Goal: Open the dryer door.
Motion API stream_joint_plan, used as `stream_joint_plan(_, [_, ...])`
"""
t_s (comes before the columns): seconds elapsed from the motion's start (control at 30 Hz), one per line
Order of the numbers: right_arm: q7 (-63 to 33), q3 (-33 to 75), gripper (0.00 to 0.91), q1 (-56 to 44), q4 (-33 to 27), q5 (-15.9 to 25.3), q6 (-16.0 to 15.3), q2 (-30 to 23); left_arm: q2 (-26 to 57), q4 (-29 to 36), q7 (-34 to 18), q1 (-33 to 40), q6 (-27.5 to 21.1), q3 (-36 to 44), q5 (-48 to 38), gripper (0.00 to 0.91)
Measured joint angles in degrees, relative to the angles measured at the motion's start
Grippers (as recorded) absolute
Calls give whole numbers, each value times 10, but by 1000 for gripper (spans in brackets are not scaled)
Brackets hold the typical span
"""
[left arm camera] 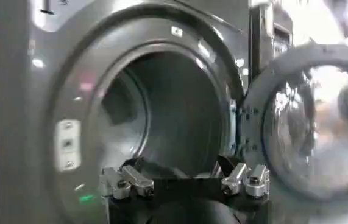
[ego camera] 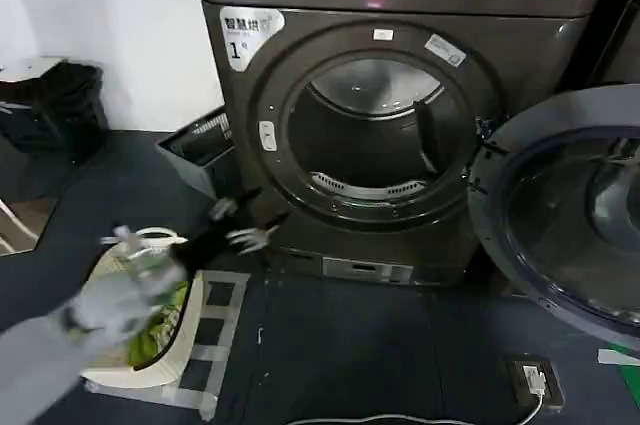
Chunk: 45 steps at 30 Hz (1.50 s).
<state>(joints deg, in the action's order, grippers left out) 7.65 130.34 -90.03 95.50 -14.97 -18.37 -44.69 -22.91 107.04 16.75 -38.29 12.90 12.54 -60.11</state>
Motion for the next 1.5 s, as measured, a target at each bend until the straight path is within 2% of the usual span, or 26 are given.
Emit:
stream_joint_plan(0.17, [1, 8, 907, 3, -2, 5, 6, 3, 87, -17, 40, -18, 9, -1, 14, 907])
stream_joint_plan(0.27, [4, 2, 907, 1, -3, -13, 5, -1, 133, -31, 65, -24, -9, 9, 52, 907])
stream_joint_plan(0.47, [4, -6, 907, 10, -5, -8, 9, -1, 211, -53, 141, -31, -56, 16, 134, 907])
stream_joint_plan(0.6, [7, -11, 907, 6, -1, -8, 12, -5, 242, -69, 172, -38, -81, 17, 205, 907])
stream_joint_plan(0.73, [7, -16, 907, 8, -1, -9, 13, -3, 249, -82, 177, -38, -83, 16, 266, 907])
stream_joint_plan(0.9, [7, -20, 907, 8, -3, -8, 14, -2, 250, -103, 187, -38, -84, 14, 291, 907])
stream_joint_plan(1.23, [7, -21, 907, 8, -4, -7, 15, -4, 253, -137, 232, -39, -98, 16, 396, 907])
stream_joint_plan(1.5, [5, -15, 907, 2, -3, -7, 18, -7, 251, -150, 222, -39, -115, 17, 402, 907])
